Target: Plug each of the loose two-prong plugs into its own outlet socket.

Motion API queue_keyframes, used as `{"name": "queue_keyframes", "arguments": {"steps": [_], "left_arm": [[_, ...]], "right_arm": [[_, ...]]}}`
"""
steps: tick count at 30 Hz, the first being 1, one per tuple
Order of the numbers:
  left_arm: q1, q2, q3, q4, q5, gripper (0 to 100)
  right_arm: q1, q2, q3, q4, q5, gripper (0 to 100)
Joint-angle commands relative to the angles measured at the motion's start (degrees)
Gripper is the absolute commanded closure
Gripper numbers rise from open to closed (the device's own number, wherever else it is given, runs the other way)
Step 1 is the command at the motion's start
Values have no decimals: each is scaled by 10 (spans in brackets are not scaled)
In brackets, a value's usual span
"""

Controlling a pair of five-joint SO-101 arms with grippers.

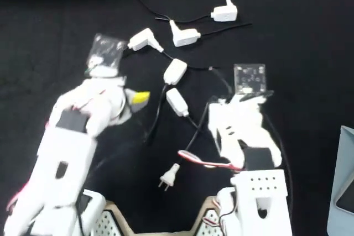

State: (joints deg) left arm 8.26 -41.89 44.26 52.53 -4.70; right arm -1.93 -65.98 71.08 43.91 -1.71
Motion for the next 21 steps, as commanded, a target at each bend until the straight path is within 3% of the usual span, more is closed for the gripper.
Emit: {"name": "queue_keyframes", "arguments": {"steps": [1,9,16,18,21], "left_arm": [[28,171,-135,-16,2,643],[34,395,-309,-16,2,642],[78,438,-348,27,7,643],[94,438,-348,45,42,644],[102,443,-342,34,161,644]], "right_arm": [[27,-2,-2,-25,-1,987],[33,-2,-2,-25,-2,987],[40,-2,-1,-25,-2,987],[59,-2,-5,-25,-1,987],[90,-3,-8,-25,1,987]]}}
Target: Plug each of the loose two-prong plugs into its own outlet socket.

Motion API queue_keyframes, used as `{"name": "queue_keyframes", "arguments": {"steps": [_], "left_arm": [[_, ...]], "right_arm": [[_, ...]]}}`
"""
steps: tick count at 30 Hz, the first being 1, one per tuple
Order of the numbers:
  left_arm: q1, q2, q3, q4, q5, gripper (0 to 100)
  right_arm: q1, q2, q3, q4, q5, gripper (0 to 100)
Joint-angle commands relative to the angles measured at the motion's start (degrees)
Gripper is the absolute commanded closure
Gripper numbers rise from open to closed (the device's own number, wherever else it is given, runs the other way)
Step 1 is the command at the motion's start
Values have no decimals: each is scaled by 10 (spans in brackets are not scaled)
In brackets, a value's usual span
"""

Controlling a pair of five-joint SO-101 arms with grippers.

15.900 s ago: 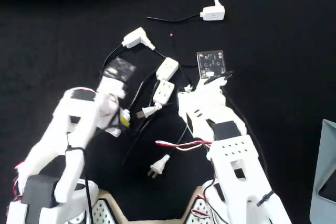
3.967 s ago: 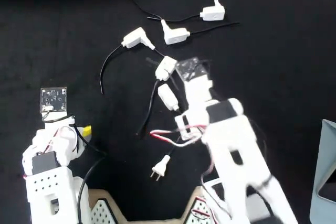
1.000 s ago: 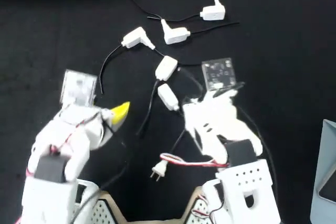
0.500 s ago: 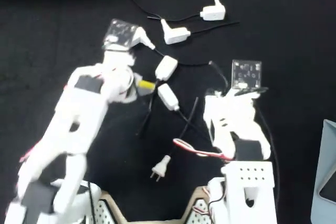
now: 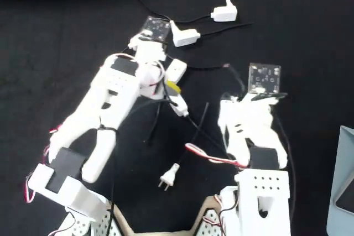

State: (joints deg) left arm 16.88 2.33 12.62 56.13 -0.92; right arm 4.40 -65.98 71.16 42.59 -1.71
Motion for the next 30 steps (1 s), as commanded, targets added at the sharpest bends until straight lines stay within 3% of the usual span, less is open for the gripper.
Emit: {"name": "queue_keyframes", "arguments": {"steps": [1,7,16,27,30], "left_arm": [[15,3,-25,-4,155,644],[42,3,16,-55,241,644],[58,79,64,-168,244,698],[64,138,-15,-79,244,714],[63,136,-21,-72,241,793]], "right_arm": [[32,-3,-11,-11,2,987],[45,-3,-14,-11,3,987],[45,-3,-11,-11,3,987],[44,-3,-10,-11,2,987],[44,-3,-10,-11,1,987]]}}
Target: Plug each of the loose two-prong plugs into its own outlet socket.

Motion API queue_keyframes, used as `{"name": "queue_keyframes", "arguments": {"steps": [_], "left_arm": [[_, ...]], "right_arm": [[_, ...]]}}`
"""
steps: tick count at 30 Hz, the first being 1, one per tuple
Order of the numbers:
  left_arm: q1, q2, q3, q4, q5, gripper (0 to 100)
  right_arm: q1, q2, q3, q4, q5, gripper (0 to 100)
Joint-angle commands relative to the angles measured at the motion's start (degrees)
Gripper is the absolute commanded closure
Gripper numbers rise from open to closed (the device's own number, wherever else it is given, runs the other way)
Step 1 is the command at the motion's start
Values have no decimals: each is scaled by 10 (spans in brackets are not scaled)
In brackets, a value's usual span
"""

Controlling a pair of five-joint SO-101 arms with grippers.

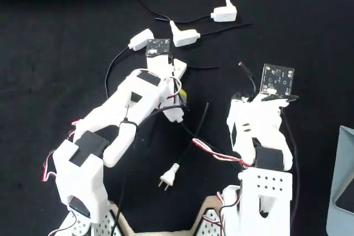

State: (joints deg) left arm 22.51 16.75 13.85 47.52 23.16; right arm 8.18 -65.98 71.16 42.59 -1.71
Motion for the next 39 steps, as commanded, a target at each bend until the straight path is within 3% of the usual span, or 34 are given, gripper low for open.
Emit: {"name": "queue_keyframes", "arguments": {"steps": [1,6,19,21,25,27,30,39], "left_arm": [[7,-8,-37,15,-1,831],[7,-8,-65,51,-40,972],[-15,-91,-136,244,-84,965],[-7,-113,-136,276,-84,908],[-6,-125,-130,324,-37,701],[0,-125,-107,319,-16,661],[8,-125,-52,285,-12,677],[7,-125,95,124,-9,691]], "right_arm": [[6,-3,-10,-11,1,987],[5,-3,-10,-11,0,987],[4,-3,-10,-11,0,987],[4,-3,-10,-11,0,987],[4,-3,-10,-11,1,987],[5,-3,-9,-10,1,987],[6,-3,-9,-9,2,987],[6,-3,-9,-7,3,987]]}}
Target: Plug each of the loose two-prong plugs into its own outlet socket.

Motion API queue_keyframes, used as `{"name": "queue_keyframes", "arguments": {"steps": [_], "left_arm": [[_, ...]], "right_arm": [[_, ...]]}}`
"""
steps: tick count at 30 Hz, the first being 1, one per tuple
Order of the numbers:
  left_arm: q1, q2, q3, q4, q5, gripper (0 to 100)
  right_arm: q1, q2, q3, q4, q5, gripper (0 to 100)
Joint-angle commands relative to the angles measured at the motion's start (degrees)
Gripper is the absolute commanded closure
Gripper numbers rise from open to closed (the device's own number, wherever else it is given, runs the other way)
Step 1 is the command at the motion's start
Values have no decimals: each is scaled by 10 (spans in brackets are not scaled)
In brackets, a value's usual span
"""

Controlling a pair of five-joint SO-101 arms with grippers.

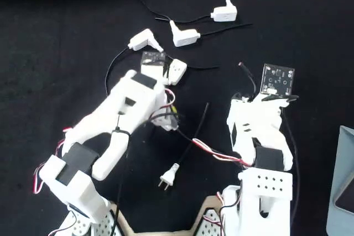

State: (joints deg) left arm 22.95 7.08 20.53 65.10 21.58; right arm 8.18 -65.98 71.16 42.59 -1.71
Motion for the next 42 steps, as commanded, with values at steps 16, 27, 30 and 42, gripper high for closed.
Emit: {"name": "queue_keyframes", "arguments": {"steps": [16,27,30,42], "left_arm": [[1,-28,41,-173,3,852],[-36,-35,-37,-35,-122,884],[-69,-34,-76,6,-204,863],[-123,-28,-156,-4,-215,690]], "right_arm": [[6,-3,-9,-7,3,987],[4,-3,-9,-7,2,987],[4,-3,-9,-7,2,987],[4,-3,-9,-7,2,987]]}}
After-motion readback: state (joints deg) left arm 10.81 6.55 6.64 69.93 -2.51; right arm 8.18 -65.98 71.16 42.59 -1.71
